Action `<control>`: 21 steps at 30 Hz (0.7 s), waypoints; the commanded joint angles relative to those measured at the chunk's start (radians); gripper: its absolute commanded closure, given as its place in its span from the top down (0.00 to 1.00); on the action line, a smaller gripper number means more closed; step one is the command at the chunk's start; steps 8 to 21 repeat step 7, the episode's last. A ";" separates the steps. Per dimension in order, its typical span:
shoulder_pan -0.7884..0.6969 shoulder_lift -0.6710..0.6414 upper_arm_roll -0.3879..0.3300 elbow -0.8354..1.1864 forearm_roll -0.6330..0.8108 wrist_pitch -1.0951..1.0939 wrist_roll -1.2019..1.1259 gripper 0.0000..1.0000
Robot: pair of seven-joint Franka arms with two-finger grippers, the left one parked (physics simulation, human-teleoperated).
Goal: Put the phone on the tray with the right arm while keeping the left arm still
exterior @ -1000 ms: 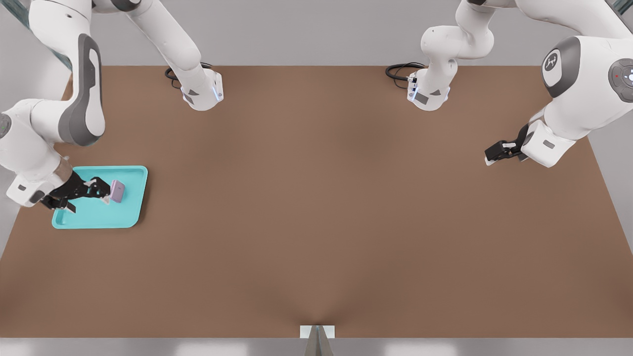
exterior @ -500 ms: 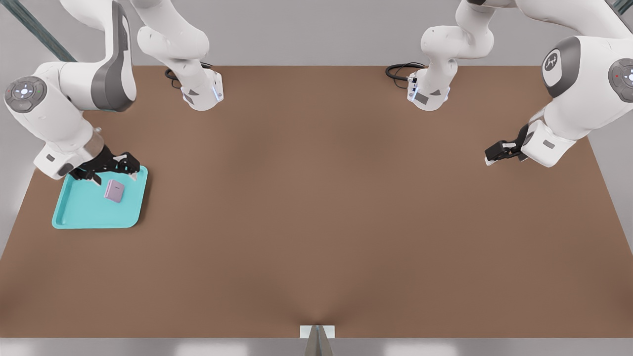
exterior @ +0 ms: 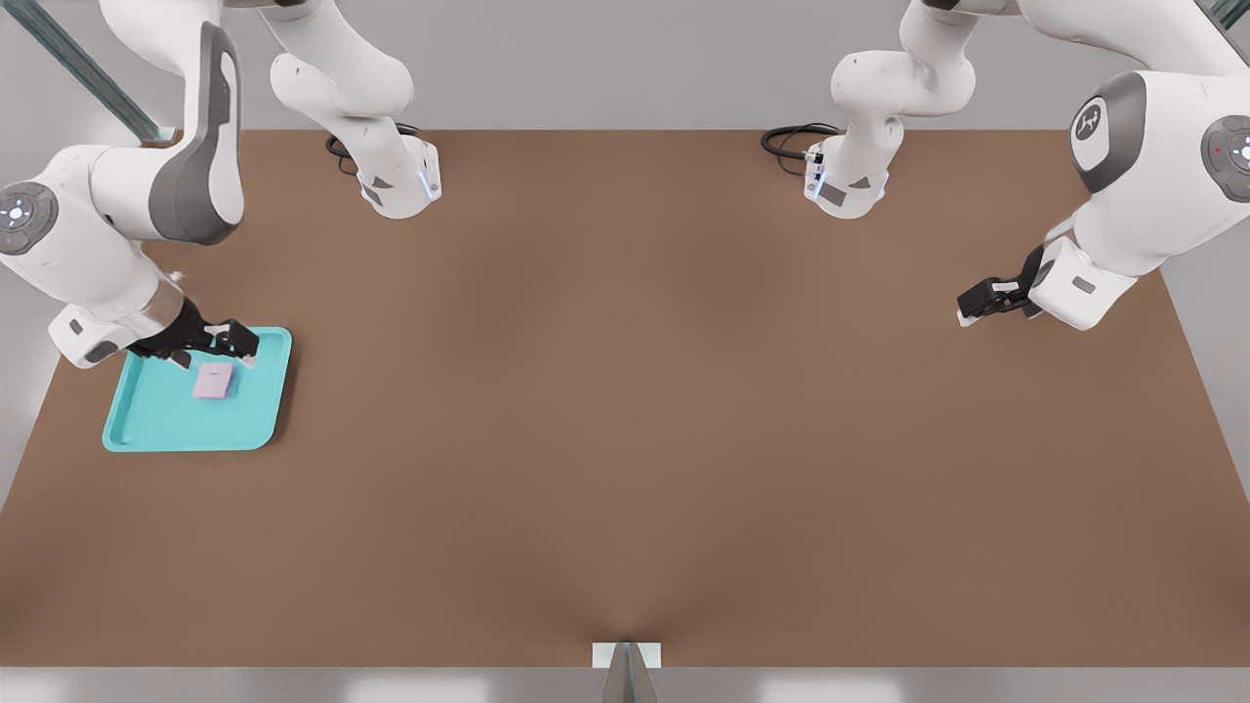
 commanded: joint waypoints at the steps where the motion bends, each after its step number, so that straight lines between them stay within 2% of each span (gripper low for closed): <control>1: 0.023 -0.002 0.000 -0.002 -0.011 -0.003 0.066 1.00; 2: 0.023 -0.012 0.000 0.014 -0.009 -0.031 0.035 1.00; 3: 0.031 -0.012 0.002 0.121 -0.002 -0.172 0.034 1.00; 4: 0.028 -0.013 0.031 0.152 0.011 -0.215 0.058 1.00; 21: 0.025 -0.019 0.037 0.144 0.018 -0.216 0.063 1.00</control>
